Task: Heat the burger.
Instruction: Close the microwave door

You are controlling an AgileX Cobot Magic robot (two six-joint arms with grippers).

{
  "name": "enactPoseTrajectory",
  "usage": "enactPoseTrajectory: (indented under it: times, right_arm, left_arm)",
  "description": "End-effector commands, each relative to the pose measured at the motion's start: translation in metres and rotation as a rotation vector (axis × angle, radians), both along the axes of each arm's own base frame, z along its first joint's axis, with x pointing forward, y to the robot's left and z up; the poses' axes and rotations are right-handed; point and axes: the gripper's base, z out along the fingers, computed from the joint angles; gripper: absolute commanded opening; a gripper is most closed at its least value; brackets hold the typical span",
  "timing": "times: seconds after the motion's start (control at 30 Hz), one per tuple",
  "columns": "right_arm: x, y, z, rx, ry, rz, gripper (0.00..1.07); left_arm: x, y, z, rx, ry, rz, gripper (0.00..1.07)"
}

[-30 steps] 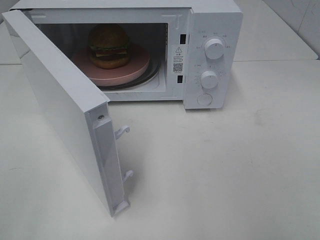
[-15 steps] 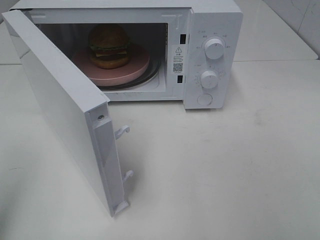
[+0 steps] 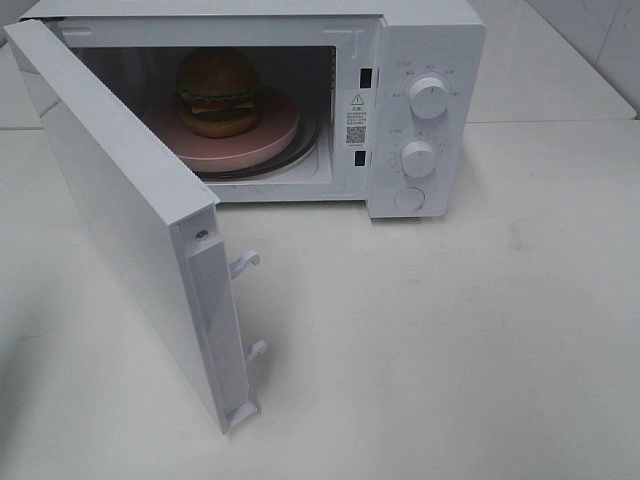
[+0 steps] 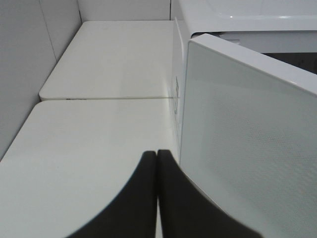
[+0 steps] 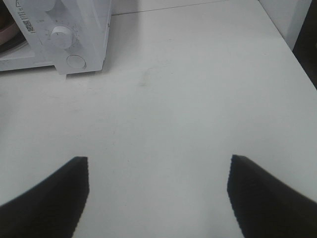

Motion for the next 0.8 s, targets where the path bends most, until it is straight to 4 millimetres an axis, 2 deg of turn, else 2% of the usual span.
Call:
enactPoseTrajectory:
  times: [0.03,0.3,0.33,0.53,0.8]
  right_arm:
    - [-0.004,0.000,0.000,-0.010,-0.032,-0.005,0.76]
    - [-0.004,0.000,0.000,-0.010,-0.032,-0.005,0.76]
    - [-0.004,0.000,0.000,-0.010,-0.032,-0.005,0.76]
    - [-0.004,0.000,0.000,-0.010,-0.032,-0.005,0.76]
    - [-0.004,0.000,0.000,-0.010,-0.032,-0.005,0.76]
  left_arm:
    - [0.006,0.002,-0.005,-0.006,-0.062,0.026,0.00]
    - [0.030,0.002,-0.024,0.027,-0.110,0.024,0.00]
    - [0.037,-0.002,-0.029,0.024,-0.113,-0.015,0.00]
    - [0.054,-0.014,-0.047,-0.002,-0.088,-0.140,0.00]
    - [0.069,-0.025,-0.059,-0.050,-0.097,-0.243,0.00]
